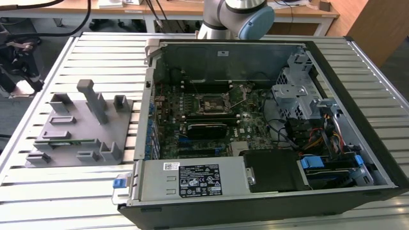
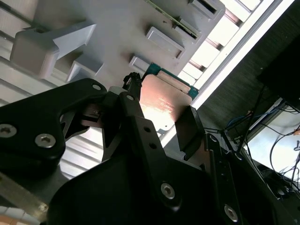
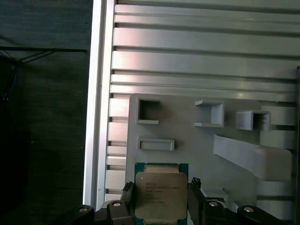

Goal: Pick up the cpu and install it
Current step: 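Pick up the cpu and move it towards the insertion slot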

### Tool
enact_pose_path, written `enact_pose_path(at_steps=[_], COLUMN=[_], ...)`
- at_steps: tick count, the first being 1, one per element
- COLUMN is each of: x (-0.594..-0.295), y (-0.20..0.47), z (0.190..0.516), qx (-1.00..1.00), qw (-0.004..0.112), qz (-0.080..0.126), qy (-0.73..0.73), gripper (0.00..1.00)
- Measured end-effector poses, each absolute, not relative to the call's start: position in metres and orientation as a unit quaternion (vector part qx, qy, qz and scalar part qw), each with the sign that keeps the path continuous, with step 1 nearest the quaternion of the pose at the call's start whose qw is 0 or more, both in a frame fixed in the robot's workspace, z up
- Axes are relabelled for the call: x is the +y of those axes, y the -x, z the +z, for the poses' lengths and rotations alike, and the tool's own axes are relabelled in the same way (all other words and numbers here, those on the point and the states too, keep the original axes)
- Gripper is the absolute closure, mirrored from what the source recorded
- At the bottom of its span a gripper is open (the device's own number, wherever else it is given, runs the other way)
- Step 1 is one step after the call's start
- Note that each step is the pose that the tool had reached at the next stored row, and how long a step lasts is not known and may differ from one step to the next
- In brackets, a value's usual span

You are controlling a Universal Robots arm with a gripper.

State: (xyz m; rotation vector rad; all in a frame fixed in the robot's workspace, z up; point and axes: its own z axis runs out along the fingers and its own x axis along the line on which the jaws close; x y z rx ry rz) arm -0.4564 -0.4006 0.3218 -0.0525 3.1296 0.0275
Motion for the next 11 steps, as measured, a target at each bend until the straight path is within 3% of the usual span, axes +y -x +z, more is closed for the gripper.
enact_pose_path(at_steps=[11], x=[-0.4005], y=[0.4564], z=[0.3324], qx=[1.0], qw=[0.006], qz=[0.009], qy=[0.017], gripper=[0.46])
